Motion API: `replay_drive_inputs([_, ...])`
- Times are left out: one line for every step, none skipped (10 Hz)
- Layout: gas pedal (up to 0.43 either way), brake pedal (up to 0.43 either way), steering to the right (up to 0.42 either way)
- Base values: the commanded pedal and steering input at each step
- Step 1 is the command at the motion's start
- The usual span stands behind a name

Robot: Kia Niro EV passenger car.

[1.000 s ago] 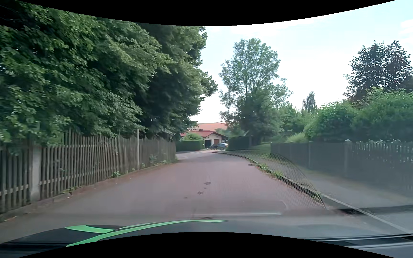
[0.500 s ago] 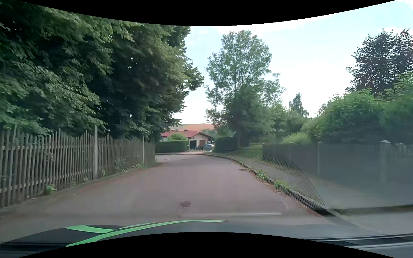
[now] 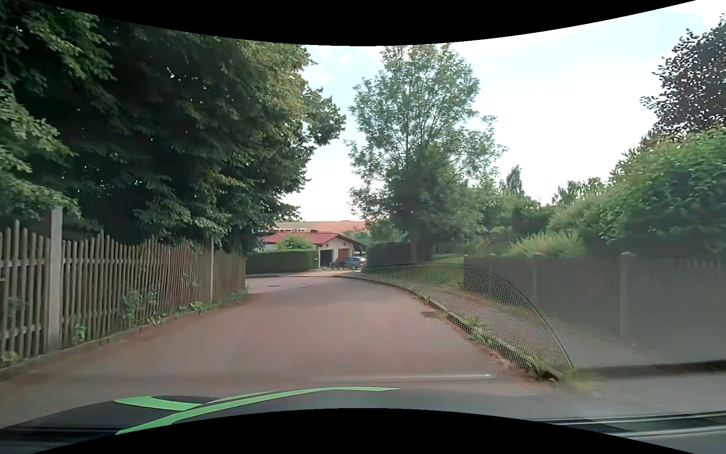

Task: Follow the waypoints while adhering to traffic rules and regulations

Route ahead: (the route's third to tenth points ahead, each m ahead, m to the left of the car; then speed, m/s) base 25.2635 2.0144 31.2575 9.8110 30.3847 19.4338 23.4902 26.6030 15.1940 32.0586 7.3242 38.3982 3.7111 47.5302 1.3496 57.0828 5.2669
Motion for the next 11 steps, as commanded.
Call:
replay_drive_inputs([0.000, 0.091, 0.019])
replay_drive_inputs([0.000, 0.091, 0.019])
replay_drive_inputs([0.000, 0.098, 0.017])
replay_drive_inputs([0.000, 0.098, 0.013])
replay_drive_inputs([0.000, 0.098, 0.011])
replay_drive_inputs([0.000, 0.104, 0.010])
replay_drive_inputs([0.000, 0.104, 0.010])
replay_drive_inputs([0.000, 0.110, 0.011])
replay_drive_inputs([0.000, 0.110, 0.009])
replay_drive_inputs([0.000, 0.110, 0.004])
replay_drive_inputs([0.000, 0.116, 0.002])
